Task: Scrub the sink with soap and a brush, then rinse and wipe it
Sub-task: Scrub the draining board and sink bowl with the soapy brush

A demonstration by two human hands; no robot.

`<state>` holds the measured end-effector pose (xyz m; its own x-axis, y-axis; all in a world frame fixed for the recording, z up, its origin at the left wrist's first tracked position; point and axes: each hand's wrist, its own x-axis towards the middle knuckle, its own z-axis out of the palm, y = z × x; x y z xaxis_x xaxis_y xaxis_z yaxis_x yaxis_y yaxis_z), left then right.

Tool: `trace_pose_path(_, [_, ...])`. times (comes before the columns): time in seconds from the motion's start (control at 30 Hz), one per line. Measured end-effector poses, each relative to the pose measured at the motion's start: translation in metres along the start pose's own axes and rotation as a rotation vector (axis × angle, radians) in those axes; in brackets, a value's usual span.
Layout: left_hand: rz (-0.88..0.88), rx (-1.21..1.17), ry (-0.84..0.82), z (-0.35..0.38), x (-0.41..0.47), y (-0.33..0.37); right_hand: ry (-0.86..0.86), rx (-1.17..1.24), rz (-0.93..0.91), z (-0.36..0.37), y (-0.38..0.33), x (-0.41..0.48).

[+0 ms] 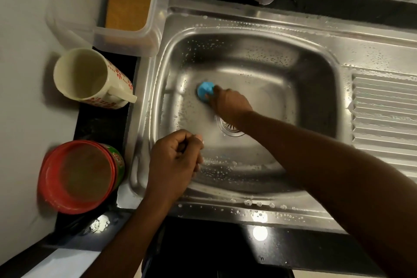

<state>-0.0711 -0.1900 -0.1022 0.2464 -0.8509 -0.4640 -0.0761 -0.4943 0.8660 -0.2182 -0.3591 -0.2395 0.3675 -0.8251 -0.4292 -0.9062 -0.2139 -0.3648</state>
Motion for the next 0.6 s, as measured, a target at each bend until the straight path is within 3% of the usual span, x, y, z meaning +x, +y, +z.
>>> trace_pose_path(0.2, [0.004, 0.016, 0.016, 0.001, 0.0, 0.002, 0.058, 0.234, 0.086, 0.001, -0.044, 0.036])
trace_pose_path(0.33, [0.012, 0.018, 0.003, 0.003, 0.002, 0.002, 0.021, 0.086, 0.051, -0.002, -0.024, 0.019])
trace_pose_path(0.5, [0.009, 0.016, -0.033, 0.005, 0.006, 0.0, 0.2, 0.103, 0.4, -0.024, 0.063, -0.01])
trace_pose_path(0.6, [0.027, 0.03, -0.055, 0.007, 0.008, -0.001, 0.296, 0.254, 0.543, -0.023, 0.097, -0.039])
